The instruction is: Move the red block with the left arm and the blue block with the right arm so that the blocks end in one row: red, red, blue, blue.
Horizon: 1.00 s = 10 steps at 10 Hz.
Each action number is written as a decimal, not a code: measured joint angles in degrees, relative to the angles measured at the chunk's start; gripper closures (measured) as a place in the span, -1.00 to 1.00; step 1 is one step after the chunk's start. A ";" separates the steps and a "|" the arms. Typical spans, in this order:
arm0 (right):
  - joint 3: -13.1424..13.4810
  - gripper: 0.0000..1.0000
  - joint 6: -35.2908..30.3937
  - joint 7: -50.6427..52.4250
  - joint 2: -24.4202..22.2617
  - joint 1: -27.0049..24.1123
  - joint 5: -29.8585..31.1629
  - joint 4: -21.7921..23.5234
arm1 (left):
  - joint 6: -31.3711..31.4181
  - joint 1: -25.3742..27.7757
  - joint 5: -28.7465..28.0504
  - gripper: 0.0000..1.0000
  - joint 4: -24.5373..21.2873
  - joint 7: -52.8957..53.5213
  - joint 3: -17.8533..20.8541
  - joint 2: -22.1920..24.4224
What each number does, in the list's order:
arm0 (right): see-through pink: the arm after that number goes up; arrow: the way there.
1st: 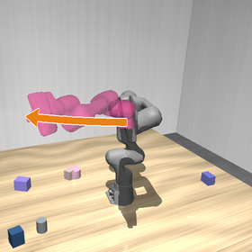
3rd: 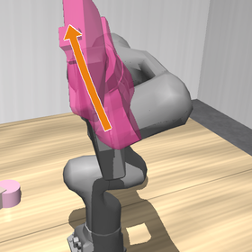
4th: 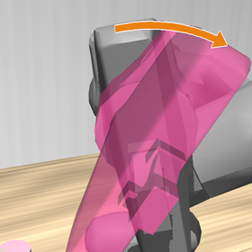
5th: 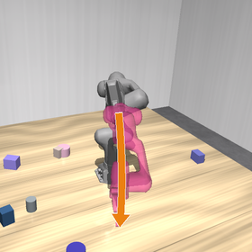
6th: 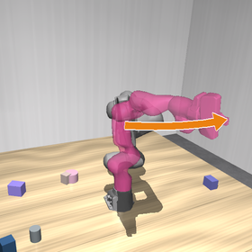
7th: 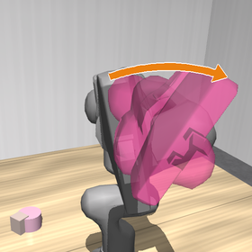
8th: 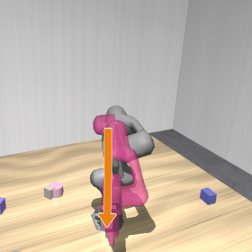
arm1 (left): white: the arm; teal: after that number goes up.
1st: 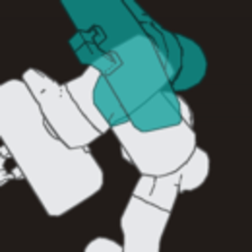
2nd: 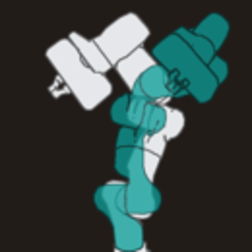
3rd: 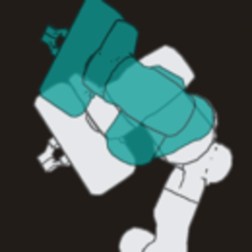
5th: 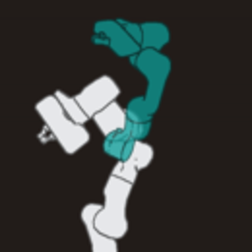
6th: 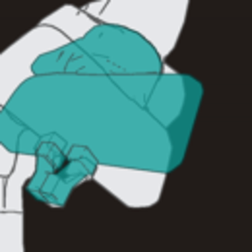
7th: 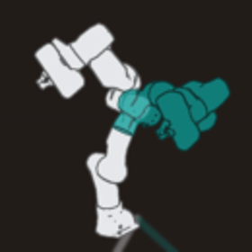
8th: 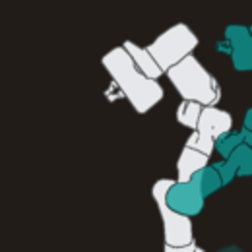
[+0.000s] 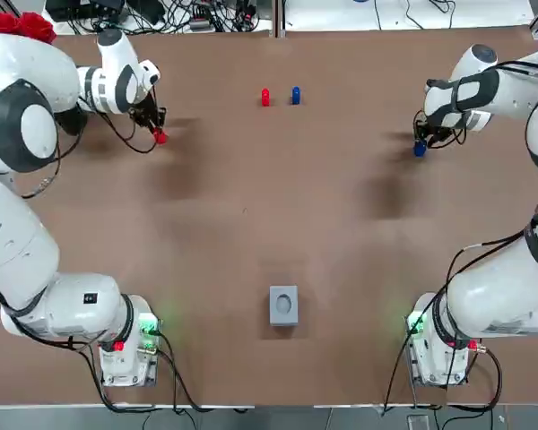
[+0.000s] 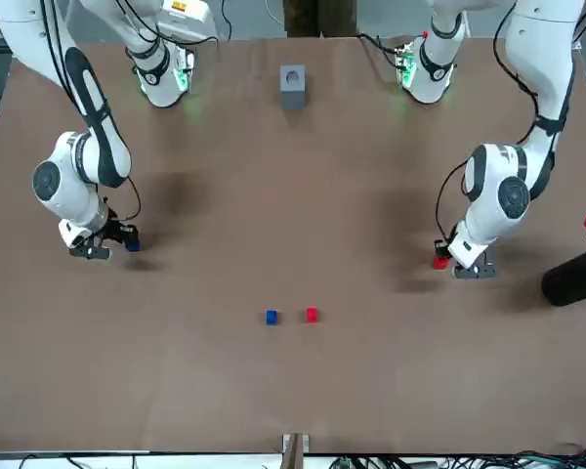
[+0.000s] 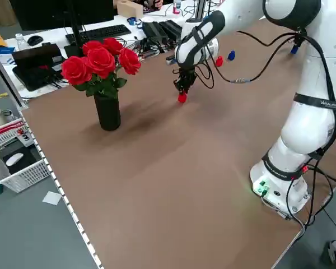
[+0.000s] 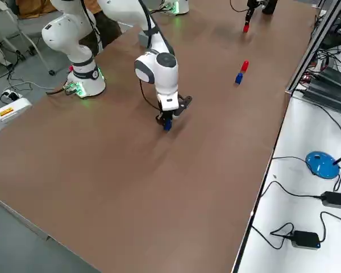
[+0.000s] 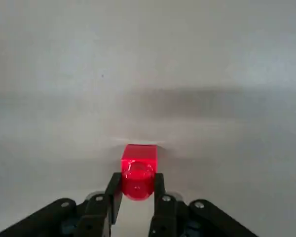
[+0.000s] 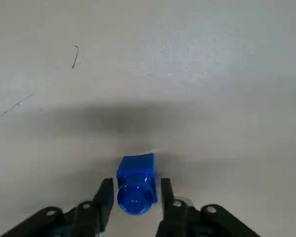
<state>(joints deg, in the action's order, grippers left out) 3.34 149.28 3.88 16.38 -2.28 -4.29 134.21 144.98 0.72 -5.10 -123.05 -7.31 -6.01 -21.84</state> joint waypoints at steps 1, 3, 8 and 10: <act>0.00 0.20 0.03 0.00 0.00 0.00 -0.01 0.00 | 0.01 -0.40 -0.71 0.41 1.99 -0.07 -0.71 -1.39; 0.00 0.40 0.06 0.00 -0.13 0.01 -0.03 -0.08 | 0.00 -1.15 -0.76 0.41 6.35 -0.11 -2.18 -4.36; -0.05 0.40 0.79 0.05 -0.03 0.59 -0.03 -0.09 | -0.05 -2.04 -0.89 0.41 13.28 -5.48 -5.68 -9.10; -0.19 0.40 2.21 0.05 0.25 1.63 -0.03 -0.16 | -0.09 -3.90 -0.92 0.41 16.50 -8.47 -5.74 -11.19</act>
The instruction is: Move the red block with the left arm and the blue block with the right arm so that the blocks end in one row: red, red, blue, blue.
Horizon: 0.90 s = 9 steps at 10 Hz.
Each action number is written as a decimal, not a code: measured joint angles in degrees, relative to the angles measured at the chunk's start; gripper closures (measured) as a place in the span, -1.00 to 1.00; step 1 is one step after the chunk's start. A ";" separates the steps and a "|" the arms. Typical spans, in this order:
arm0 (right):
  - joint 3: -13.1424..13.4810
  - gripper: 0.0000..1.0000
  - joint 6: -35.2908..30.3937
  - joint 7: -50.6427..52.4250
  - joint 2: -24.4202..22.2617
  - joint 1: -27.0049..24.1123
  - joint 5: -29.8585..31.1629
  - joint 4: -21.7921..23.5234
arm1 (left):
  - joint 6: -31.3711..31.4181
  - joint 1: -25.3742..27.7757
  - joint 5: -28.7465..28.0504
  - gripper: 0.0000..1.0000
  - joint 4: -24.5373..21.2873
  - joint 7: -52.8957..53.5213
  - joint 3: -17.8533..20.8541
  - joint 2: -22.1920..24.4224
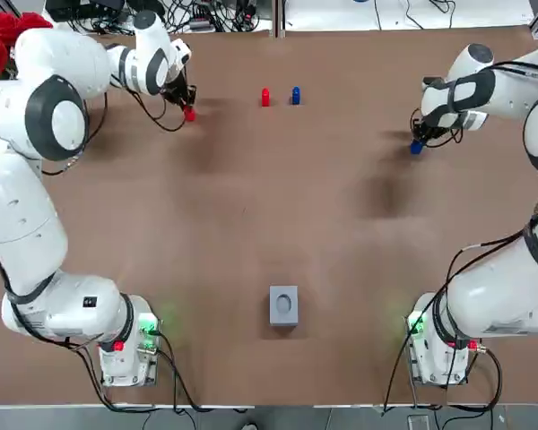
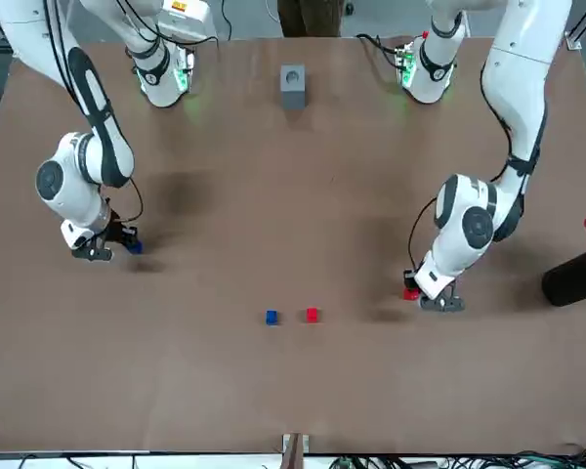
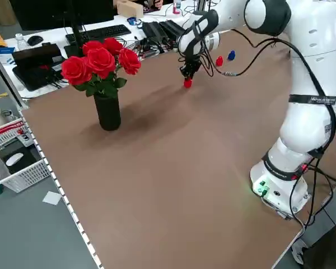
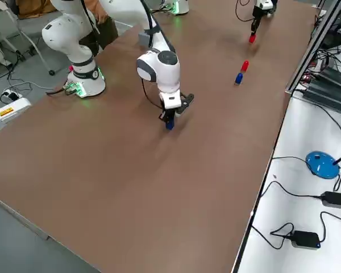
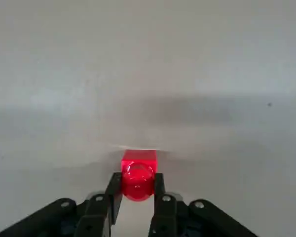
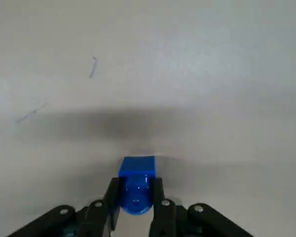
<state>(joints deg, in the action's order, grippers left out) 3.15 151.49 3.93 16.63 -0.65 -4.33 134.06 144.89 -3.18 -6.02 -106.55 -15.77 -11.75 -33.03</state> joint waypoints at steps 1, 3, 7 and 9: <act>-0.07 0.40 0.45 -0.01 0.13 0.45 -0.11 -0.08 | -0.18 -1.10 -0.04 0.41 1.82 -2.10 -0.02 -1.16; -0.23 0.40 1.42 -0.90 0.50 1.30 -0.34 -0.38 | -1.09 -3.22 -0.06 0.41 5.29 -4.70 -0.07 -3.23; -3.28 0.40 1.91 -6.61 2.58 2.71 -0.79 -3.47 | -1.13 -7.53 -0.06 0.41 11.68 -7.03 -0.13 -7.31; -4.46 0.40 1.93 -8.90 3.80 3.03 -0.97 -5.39 | -1.14 -8.89 -0.19 0.41 15.24 -8.29 -0.14 -9.61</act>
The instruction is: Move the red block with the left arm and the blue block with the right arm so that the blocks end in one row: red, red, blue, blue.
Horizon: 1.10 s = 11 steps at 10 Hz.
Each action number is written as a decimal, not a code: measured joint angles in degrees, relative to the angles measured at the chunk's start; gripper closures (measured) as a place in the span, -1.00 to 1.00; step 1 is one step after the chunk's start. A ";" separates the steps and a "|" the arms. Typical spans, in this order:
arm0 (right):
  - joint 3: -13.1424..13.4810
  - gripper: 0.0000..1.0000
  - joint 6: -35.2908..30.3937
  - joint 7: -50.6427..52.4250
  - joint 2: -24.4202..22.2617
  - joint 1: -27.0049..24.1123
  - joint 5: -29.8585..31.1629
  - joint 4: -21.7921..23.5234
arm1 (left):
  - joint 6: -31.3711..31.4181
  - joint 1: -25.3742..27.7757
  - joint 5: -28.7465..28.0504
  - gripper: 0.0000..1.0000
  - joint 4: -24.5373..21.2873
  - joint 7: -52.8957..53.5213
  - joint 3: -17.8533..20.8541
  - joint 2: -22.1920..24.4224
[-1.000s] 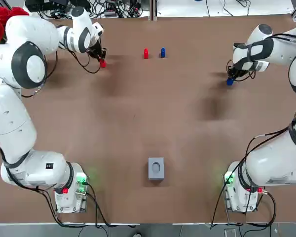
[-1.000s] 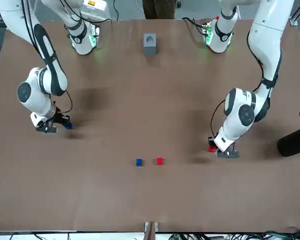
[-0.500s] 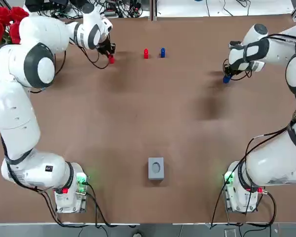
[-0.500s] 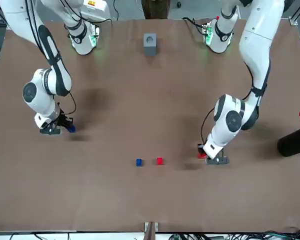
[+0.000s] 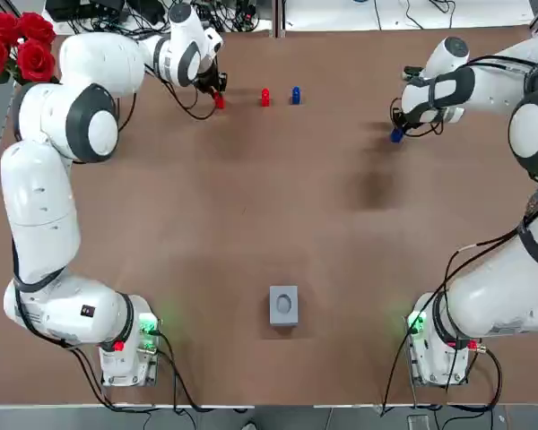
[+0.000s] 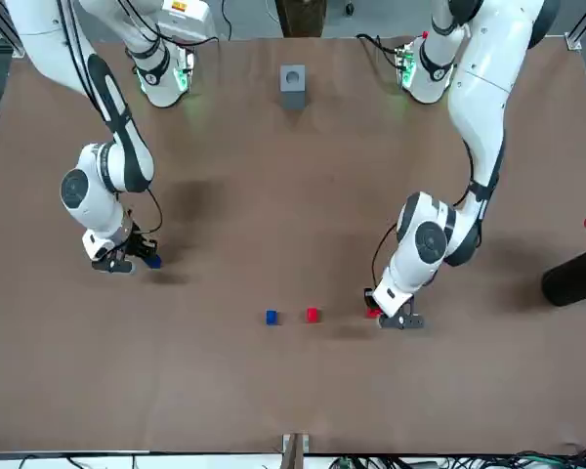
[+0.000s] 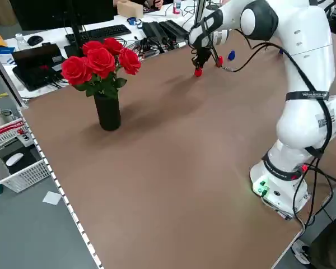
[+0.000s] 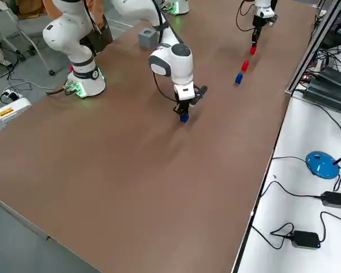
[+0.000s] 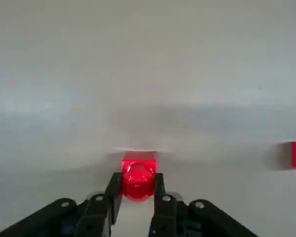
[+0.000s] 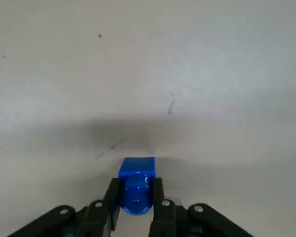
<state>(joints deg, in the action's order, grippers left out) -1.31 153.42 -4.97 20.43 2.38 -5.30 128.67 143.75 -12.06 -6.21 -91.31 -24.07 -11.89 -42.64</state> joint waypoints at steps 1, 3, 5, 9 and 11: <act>-0.79 0.40 0.00 -1.27 0.71 0.27 -0.02 -1.09 | -0.01 -0.31 -0.55 0.41 1.54 -0.66 -0.01 -0.96; -2.35 0.40 -0.01 -3.55 2.30 1.10 -0.04 -3.55 | -2.60 -1.27 -2.94 0.41 5.98 -1.14 -0.01 -3.32; -2.61 0.40 -0.26 -5.29 3.57 2.27 -0.04 -5.71 | -5.36 -1.93 -4.01 0.41 9.43 -1.20 -0.01 -5.03; -3.47 0.40 -0.62 -9.54 7.39 4.36 0.12 -11.60 | -5.74 -2.51 -5.60 0.41 10.33 -1.20 0.00 -5.52; -3.46 0.40 -2.48 -10.78 9.46 5.32 0.32 -15.34 | -5.74 -3.03 -5.66 0.41 10.42 -1.20 0.10 -5.57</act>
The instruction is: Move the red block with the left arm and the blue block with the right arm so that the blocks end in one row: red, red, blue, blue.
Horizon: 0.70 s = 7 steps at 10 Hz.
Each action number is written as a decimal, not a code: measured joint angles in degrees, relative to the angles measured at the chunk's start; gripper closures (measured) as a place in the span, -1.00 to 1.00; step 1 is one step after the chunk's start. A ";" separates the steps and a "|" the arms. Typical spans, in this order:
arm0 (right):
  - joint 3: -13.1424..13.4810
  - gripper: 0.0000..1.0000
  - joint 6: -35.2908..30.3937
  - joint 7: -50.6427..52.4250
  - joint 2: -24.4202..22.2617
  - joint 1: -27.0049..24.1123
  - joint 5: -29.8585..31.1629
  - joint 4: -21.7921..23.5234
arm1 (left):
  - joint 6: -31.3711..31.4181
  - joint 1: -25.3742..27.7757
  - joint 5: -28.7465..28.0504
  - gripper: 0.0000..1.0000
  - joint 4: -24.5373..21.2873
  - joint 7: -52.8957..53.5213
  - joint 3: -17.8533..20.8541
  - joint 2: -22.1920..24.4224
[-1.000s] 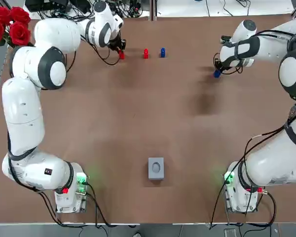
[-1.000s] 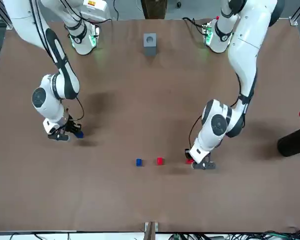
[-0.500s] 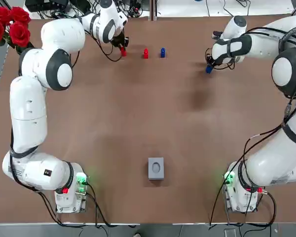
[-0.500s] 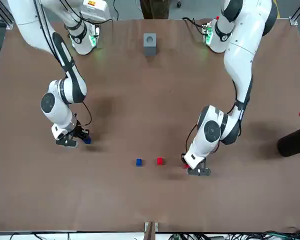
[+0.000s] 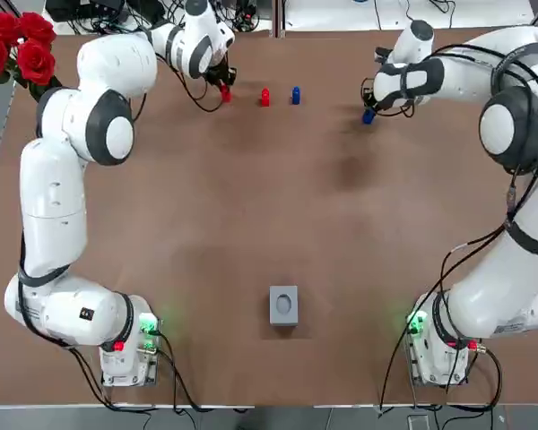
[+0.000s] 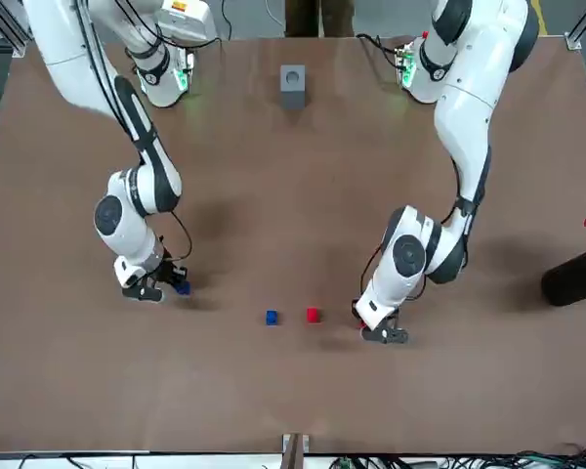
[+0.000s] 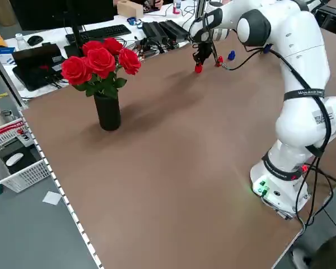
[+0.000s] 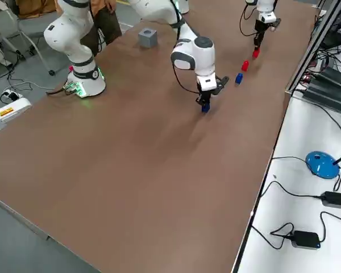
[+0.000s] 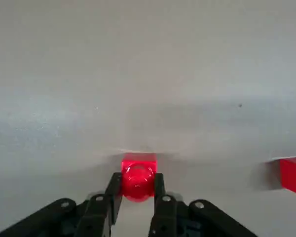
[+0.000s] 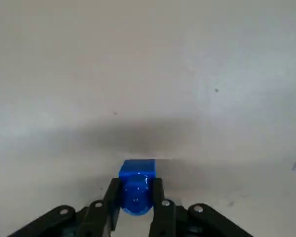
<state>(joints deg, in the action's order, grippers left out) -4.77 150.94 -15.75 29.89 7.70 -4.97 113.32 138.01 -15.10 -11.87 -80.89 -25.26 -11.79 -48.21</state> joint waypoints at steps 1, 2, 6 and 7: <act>0.01 0.40 -0.93 -1.29 1.06 0.63 0.46 -1.95 | 0.00 -0.23 0.00 0.41 0.02 0.00 0.01 -0.02; -0.04 0.40 -1.81 -3.05 2.17 1.45 1.03 -3.99 | 0.00 -0.35 0.00 0.41 0.04 0.00 0.05 -0.03; -0.86 0.40 -5.04 -11.80 6.42 4.33 6.68 -11.57 | 0.00 -0.54 0.00 0.41 0.07 0.00 0.08 -0.04; -1.18 0.40 -6.29 -13.53 7.38 4.62 7.85 -13.43 | 0.00 -0.74 0.00 0.41 0.07 -0.35 0.08 -0.05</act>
<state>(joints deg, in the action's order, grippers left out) -5.96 144.65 -29.28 37.27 12.32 2.88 99.89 138.01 -15.84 -11.87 -80.82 -25.61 -11.71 -48.26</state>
